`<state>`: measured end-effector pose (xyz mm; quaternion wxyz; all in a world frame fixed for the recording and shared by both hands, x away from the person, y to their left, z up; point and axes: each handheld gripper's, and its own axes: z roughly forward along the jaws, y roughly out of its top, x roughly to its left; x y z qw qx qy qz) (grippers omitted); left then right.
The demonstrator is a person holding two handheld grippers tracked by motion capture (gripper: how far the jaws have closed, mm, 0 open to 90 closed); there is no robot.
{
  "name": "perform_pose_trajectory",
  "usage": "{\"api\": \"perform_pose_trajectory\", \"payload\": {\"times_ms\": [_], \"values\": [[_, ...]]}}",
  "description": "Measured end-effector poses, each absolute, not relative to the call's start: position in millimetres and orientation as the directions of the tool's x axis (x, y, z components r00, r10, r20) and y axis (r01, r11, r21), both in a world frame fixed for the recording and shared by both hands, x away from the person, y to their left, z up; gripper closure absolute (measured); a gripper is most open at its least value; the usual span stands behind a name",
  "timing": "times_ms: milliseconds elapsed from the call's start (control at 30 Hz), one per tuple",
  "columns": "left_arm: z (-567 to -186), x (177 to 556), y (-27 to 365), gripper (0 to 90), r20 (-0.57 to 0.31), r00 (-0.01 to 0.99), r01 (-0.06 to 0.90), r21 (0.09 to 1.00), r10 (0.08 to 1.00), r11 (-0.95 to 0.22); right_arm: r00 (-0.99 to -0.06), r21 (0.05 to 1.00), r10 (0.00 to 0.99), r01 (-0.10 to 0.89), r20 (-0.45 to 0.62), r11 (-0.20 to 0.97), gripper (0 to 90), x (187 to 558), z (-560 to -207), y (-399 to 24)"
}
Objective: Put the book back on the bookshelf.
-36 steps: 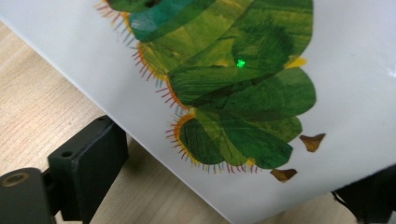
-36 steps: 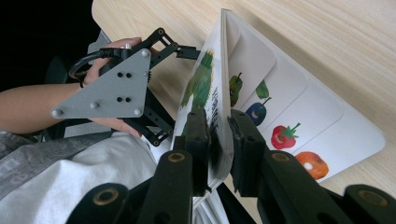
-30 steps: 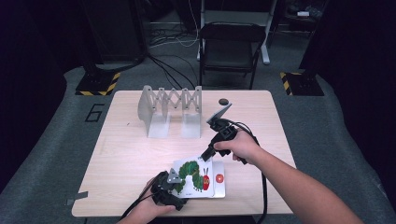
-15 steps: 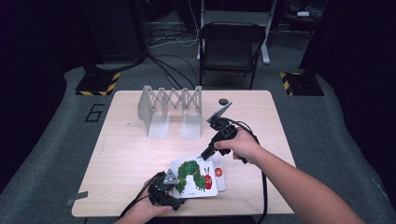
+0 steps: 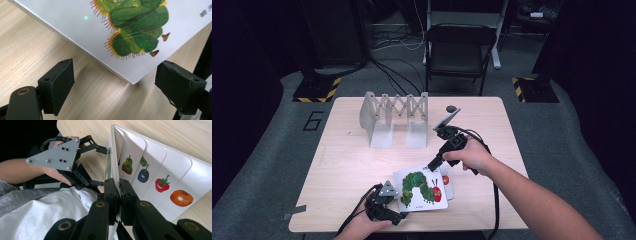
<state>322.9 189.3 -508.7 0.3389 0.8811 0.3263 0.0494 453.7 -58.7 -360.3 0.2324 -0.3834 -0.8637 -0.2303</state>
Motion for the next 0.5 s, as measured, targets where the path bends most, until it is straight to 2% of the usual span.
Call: {"api": "perform_pose_trajectory", "payload": {"times_ms": [333, 500], "values": [[-509.5, 324.2, 190.9, 16.1, -0.152, 0.778, 0.553, 0.624, 0.609, -0.552, -0.678, 0.29, 0.508, 0.709, 0.531, 0.643, 86.1, 450.3, -359.0, -59.2], [-510.0, 324.7, 194.3, 18.4, -0.159, 0.767, 0.561, 0.636, 0.621, -0.53, -0.746, 0.338, 0.444, 0.638, 0.497, 0.692, 85.8, 445.3, -357.1, -61.0]]}}
